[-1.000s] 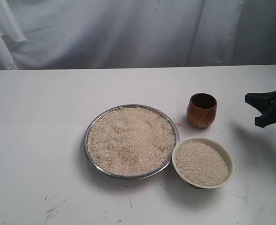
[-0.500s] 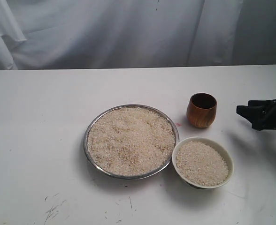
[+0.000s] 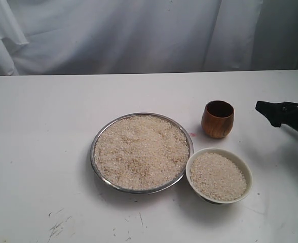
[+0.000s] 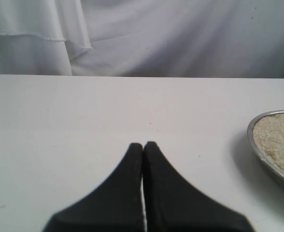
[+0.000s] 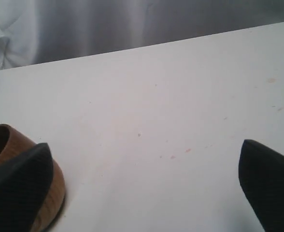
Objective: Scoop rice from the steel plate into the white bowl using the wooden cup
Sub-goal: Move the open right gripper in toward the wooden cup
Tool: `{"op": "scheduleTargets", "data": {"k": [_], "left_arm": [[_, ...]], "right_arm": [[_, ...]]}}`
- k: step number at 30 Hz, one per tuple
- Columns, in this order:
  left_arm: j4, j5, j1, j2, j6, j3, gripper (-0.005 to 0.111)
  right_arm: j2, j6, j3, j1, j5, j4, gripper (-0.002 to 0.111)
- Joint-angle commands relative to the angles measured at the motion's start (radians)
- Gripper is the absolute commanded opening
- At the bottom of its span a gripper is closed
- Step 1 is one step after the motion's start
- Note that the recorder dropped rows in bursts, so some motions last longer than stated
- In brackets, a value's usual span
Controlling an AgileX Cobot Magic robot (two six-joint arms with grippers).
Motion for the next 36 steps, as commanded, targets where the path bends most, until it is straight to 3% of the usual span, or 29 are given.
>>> {"op": "scheduleTargets", "data": {"k": [1,5,11,18,24,36], "left_arm": [[-0.001,-0.006,-0.002,-0.005,-0.003,0.005,0.0],[-0.001,-0.006,-0.002,-0.005,-0.003,0.005,0.0],[-0.001,-0.006,-0.002,-0.005,-0.003,0.005,0.0],[-0.001,-0.006,-0.002,-0.005,-0.003,0.005,0.0],[-0.001,-0.006,-0.002,-0.005,-0.003,0.005,0.0],[-0.001,-0.006,-0.002,-0.005,-0.003,0.005,0.0]], "right_arm": [[-0.002,-0.115,-0.001,0.01,-0.017,-0.042,0.095],[-0.002,-0.27,-0.018,0.026,-0.019,-0.197,0.095],[-0.002,-0.389,-0.024,0.04,-0.033,-0.21,0.095],[0.029,-0.412,-0.024,0.049,-0.038,-0.177,0.095],[0.115,-0.479,-0.044,0.054,-0.18,-0.181,0.095],[0.192,-0.487,-0.078,0.078,-0.188,-0.194,0.095]]}}
